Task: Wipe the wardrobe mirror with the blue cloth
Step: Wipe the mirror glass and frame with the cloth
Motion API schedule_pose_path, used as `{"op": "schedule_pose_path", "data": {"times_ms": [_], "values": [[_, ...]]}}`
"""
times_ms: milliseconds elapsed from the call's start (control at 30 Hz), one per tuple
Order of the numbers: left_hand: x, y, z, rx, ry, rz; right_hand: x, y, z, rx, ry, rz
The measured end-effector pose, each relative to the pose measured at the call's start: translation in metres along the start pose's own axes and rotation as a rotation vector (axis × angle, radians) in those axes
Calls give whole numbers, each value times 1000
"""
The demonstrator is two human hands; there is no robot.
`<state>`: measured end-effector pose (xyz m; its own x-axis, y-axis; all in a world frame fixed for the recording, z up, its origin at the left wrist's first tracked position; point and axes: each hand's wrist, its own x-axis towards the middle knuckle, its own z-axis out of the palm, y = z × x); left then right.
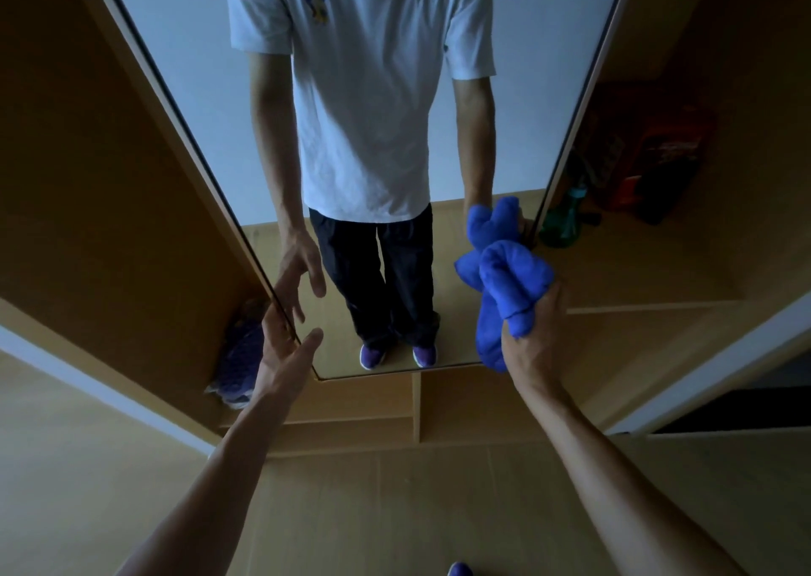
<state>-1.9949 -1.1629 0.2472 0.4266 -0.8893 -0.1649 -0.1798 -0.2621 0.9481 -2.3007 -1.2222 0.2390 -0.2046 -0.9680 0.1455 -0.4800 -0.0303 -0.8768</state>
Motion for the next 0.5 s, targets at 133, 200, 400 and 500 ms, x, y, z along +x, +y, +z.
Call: {"op": "schedule_pose_path", "data": {"times_ms": [133, 200, 400, 500], "values": [[2, -2, -4, 31, -22, 8, 8, -14, 16, 109, 193, -50], [2, -2, -5, 47, -25, 15, 11, -13, 21, 145, 214, -112], [7, -5, -10, 66, -60, 12, 4, -29, 28, 186, 247, -197], [9, -7, -13, 59, -68, 23, -10, -33, 41, 124, 168, -91]]}}
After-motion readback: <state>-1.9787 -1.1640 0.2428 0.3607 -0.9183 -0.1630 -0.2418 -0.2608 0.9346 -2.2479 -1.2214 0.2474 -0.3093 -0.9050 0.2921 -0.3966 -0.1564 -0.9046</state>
